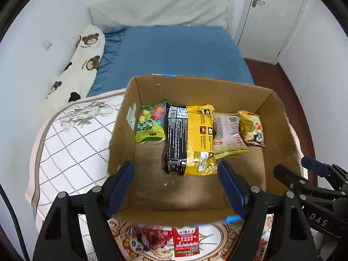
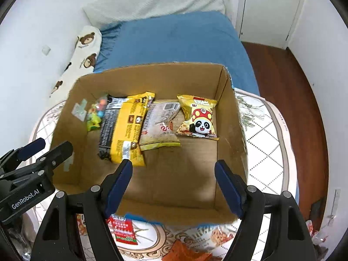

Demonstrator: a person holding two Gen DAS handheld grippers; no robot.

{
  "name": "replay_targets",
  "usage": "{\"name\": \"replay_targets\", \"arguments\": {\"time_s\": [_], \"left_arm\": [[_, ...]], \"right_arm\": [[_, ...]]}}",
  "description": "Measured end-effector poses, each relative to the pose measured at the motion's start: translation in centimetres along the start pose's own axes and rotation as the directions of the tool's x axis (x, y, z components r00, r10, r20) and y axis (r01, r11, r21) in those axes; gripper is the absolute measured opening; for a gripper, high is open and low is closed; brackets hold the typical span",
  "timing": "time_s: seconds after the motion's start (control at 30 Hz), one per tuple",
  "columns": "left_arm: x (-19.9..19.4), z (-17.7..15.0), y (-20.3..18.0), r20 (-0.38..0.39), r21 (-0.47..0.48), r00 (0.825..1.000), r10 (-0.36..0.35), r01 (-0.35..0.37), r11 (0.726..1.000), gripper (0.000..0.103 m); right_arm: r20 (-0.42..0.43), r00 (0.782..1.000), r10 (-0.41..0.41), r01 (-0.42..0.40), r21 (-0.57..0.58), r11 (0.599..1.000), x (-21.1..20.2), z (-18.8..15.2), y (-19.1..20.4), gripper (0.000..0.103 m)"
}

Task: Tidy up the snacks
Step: 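Carry both bags into the cardboard box and release them, then grasp the red spicy strip packet with left tool while right tool grasps the orange packet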

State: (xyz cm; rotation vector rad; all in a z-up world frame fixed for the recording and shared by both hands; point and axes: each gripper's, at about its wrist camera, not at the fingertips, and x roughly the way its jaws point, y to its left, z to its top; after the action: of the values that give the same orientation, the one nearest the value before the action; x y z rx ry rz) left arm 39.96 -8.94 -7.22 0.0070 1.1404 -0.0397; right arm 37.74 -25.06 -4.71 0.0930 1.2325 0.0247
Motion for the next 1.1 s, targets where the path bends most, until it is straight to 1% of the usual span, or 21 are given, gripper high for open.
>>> {"name": "replay_targets", "arguments": {"time_s": [0.3, 0.37, 0.47, 0.53, 0.63, 0.67, 0.7, 0.77, 0.87, 0.9, 0.93, 0.97, 1.0, 1.03, 1.07, 1.1], "left_arm": [[-6.8, -3.1, 0.1, 0.1, 0.032, 0.995, -0.027, 0.024, 0.999, 0.078], [-8.0, -4.1, 0.5, 0.105, 0.029, 0.994, -0.04, 0.037, 0.999, 0.078], [-8.6, -6.0, 0.9, 0.102, 0.036, 0.994, -0.036, 0.032, 0.999, 0.078], [-8.2, -7.6, 1.3, 0.075, 0.041, 0.997, -0.032, 0.029, 0.999, 0.078], [-5.9, -10.5, 1.9, -0.008, 0.029, 0.999, -0.033, 0.033, 0.999, 0.078], [-4.7, -11.4, 1.9, -0.05, 0.023, 0.998, -0.04, 0.041, 0.999, 0.078], [-3.2, -12.5, 1.9, -0.097, 0.015, 0.994, -0.047, 0.049, 0.999, 0.078], [-0.7, -14.1, 1.4, -0.164, 0.013, 0.985, -0.043, 0.046, 0.999, 0.078], [3.9, -16.0, 0.0, -0.267, 0.044, 0.963, -0.026, 0.04, 0.998, 0.078], [5.0, -16.4, -0.4, -0.288, 0.058, 0.957, -0.013, 0.031, 0.998, 0.078], [6.0, -16.8, -0.8, -0.305, 0.069, 0.952, -0.008, 0.03, 0.997, 0.078], [7.0, -17.1, -1.1, -0.318, 0.078, 0.948, 0.004, 0.022, 0.997, 0.078], [7.8, -17.2, -1.4, -0.326, 0.084, 0.945, 0.018, 0.01, 0.996, 0.078], [8.4, -17.4, -1.6, -0.34, 0.087, 0.94, 0.025, 0.005, 0.996, 0.078], [9.1, -17.5, -1.8, -0.354, 0.09, 0.935, 0.027, 0.005, 0.996, 0.078], [9.8, -17.7, -1.9, -0.363, 0.092, 0.931, 0.036, -0.003, 0.996, 0.078]], "right_arm": [[0.091, 0.996, 0.019, -0.021, 0.016, 1.0, -6.4, -4.0, 1.7, 0.08], [0.097, 0.995, 0.034, -0.037, 0.031, 0.999, -7.5, -5.0, 1.9, 0.08], [0.097, 0.994, 0.049, -0.055, 0.053, 0.997, -8.8, -7.1, 2.2, 0.08], [0.081, 0.995, 0.056, -0.062, 0.079, 0.995, -8.6, -8.7, 2.1, 0.08], [0.012, 0.997, 0.074, -0.075, 0.129, 0.989, -6.6, -11.7, 1.4, 0.08], [-0.002, 0.997, 0.075, -0.074, 0.14, 0.987, -6.0, -12.3, 1.1, 0.08], [-0.026, 0.997, 0.074, -0.069, 0.157, 0.985, -5.1, -13.2, 0.7, 0.08], [-0.077, 0.994, 0.075, -0.058, 0.202, 0.978, -3.1, -15.1, -0.5, 0.08], [-0.151, 0.986, 0.068, -0.032, 0.227, 0.973, -0.1, -17.6, -2.6, 0.08], [-0.169, 0.983, 0.071, -0.034, 0.21, 0.977, 0.6, -18.2, -3.0, 0.08], [-0.209, 0.977, 0.049, -0.014, 0.164, 0.986, 1.6, -18.8, -3.2, 0.08], [-0.23, 0.973, 0.028, 0.0, 0.121, 0.993, 2.3, -19.2, -3.1, 0.08], [-0.25, 0.968, 0.011, 0.003, 0.057, 0.998, 3.0, -19.6, -2.8, 0.08], [-0.275, 0.961, -0.024, 0.019, -0.022, 1.0, 3.8, -20.2, -2.3, 0.08], [-0.291, 0.955, -0.056, 0.033, -0.085, 0.996, 4.4, -20.7, -1.8, 0.08], [-0.308, 0.945, -0.112, 0.057, -0.184, 0.981, 5.4, -21.3, -1.1, 0.08]]}}
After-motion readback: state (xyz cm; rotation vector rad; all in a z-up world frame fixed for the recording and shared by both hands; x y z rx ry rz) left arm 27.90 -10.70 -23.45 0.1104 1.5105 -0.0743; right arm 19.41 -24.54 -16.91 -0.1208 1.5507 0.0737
